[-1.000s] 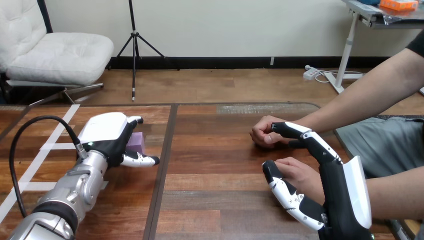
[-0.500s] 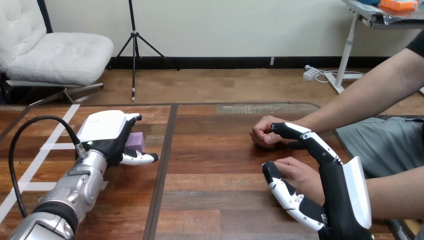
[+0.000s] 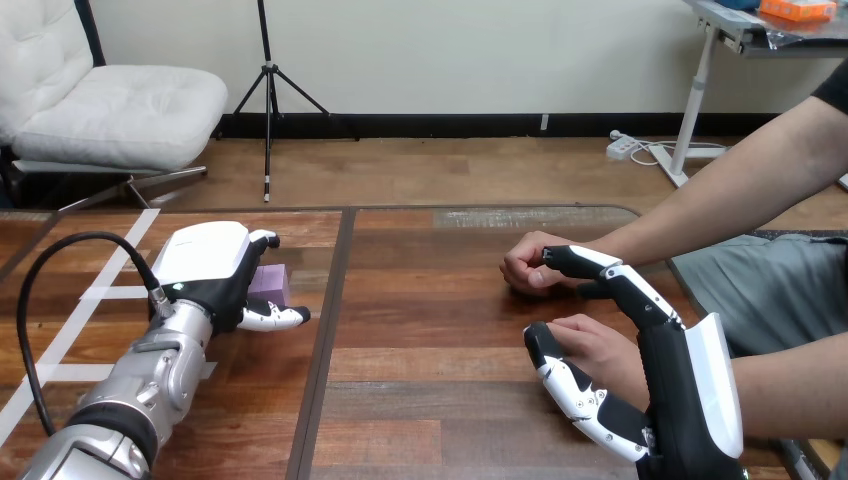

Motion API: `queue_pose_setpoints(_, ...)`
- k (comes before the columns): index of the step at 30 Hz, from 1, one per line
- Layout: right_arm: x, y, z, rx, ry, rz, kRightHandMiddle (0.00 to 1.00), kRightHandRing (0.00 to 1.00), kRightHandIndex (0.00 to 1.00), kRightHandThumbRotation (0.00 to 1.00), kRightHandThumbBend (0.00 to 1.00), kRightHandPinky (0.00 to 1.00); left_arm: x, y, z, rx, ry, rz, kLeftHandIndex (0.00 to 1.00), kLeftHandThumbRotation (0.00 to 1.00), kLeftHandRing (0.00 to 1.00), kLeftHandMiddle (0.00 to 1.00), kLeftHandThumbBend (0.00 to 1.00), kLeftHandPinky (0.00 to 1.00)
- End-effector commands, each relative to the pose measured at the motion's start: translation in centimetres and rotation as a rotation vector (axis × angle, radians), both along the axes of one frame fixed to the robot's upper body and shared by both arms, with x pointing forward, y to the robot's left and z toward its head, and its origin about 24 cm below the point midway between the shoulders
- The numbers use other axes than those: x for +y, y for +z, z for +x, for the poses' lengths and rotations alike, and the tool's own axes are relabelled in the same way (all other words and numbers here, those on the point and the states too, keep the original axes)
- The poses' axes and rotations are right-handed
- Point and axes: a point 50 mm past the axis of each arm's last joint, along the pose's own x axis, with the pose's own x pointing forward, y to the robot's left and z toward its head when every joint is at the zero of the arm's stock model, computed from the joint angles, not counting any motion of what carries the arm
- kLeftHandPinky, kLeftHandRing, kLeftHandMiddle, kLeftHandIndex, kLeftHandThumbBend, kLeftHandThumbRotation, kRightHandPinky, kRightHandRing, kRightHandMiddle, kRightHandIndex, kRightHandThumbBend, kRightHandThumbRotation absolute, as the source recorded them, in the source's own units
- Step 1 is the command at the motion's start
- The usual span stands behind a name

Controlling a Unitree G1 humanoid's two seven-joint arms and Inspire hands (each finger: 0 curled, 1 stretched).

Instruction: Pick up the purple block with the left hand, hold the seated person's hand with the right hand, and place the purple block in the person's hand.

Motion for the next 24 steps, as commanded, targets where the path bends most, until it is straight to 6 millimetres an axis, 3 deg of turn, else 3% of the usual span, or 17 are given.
queue_pose_setpoints(1, -0.12, 1.85, 0.50, -0.093, 0.015, -0.018, 0.75, 0.75, 0.73, 0.41, 0.42, 0.69, -1.23, 2.55, 1.94, -0.089, -0.011, -0.002, 0.82, 0.41, 0.79, 0.82, 0.64, 0.73)
queue_pose_setpoints(24, -0.12, 1.89, 0.22, -0.079, 0.013, -0.023, 0.75, 0.75, 0.73, 0.41, 0.42, 0.69, -1.33, 2.24, 1.88, -0.069, 0.008, -0.008, 0.77, 0.30, 0.75, 0.78, 0.61, 0.70)
